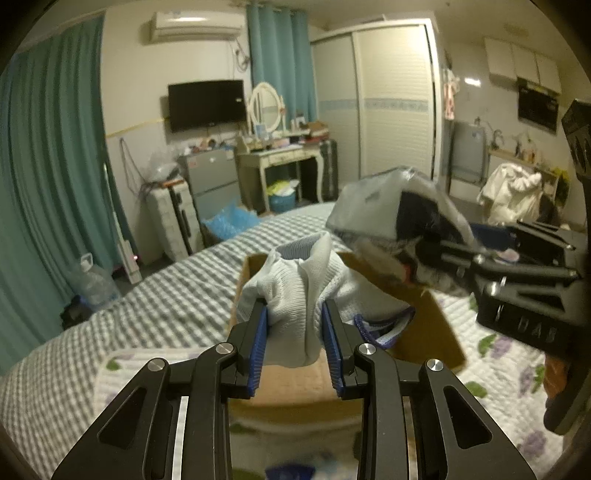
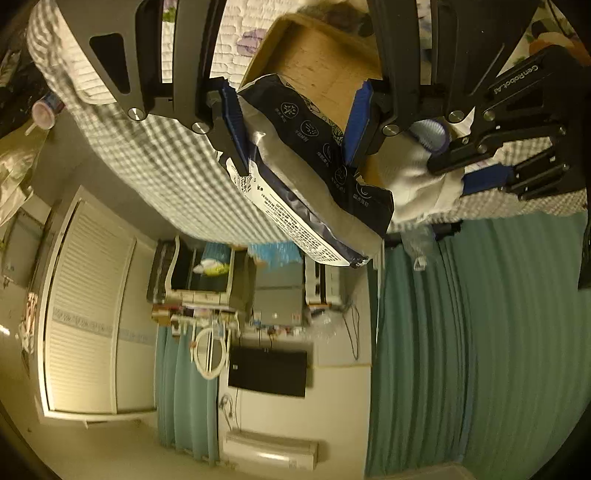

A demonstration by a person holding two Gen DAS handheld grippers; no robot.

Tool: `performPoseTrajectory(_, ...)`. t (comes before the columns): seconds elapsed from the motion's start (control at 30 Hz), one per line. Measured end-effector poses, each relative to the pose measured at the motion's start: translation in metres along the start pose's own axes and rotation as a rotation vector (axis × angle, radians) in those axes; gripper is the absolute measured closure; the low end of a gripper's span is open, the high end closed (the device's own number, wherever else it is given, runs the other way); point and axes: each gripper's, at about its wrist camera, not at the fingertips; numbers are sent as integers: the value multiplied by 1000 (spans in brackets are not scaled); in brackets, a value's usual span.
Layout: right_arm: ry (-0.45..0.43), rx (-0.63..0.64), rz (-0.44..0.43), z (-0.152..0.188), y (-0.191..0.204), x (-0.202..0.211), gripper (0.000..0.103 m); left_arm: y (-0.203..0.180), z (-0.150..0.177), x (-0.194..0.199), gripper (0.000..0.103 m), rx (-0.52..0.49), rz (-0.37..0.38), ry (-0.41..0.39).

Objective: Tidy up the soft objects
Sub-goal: 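Carry the package and the sock with both tools over the cardboard box, then open both tools to drop the package and sock into the box, then grasp a folded white sock bundle with the right tool while the left tool grasps a white fluffy cloth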

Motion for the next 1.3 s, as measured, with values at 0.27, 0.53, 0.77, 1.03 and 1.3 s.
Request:
performPoseTrajectory(0.27, 65, -20, -20, 20, -9, -42, 46, -3, 15, -22, 45, -24, -40, 35)
performPoseTrajectory(0.53, 18, -44, 25, 4, -15, 7, 23, -2, 1, 30, 15, 27, -64, -25)
performPoseTrajectory(0.77, -46, 0, 59, -31, -5, 104, 16, -2, -28, 131, 8, 36, -55, -149)
performPoseTrajectory(1.03, -48, 67, 69, -28, 21, 195, 7, -1, -10, 206, 7, 55, -47, -196)
performPoseTrajectory(1.3, 52, 74, 6, 44, 40, 193, 6, 0, 59, 185, 7, 50, -52, -84)
Point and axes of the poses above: each gripper's, at about its wrist camera, not at the fingertips, and x roughly against the way its jaws point, y to its left, z to its underside, and after that the axes turned 7 degrees about x, right-handed
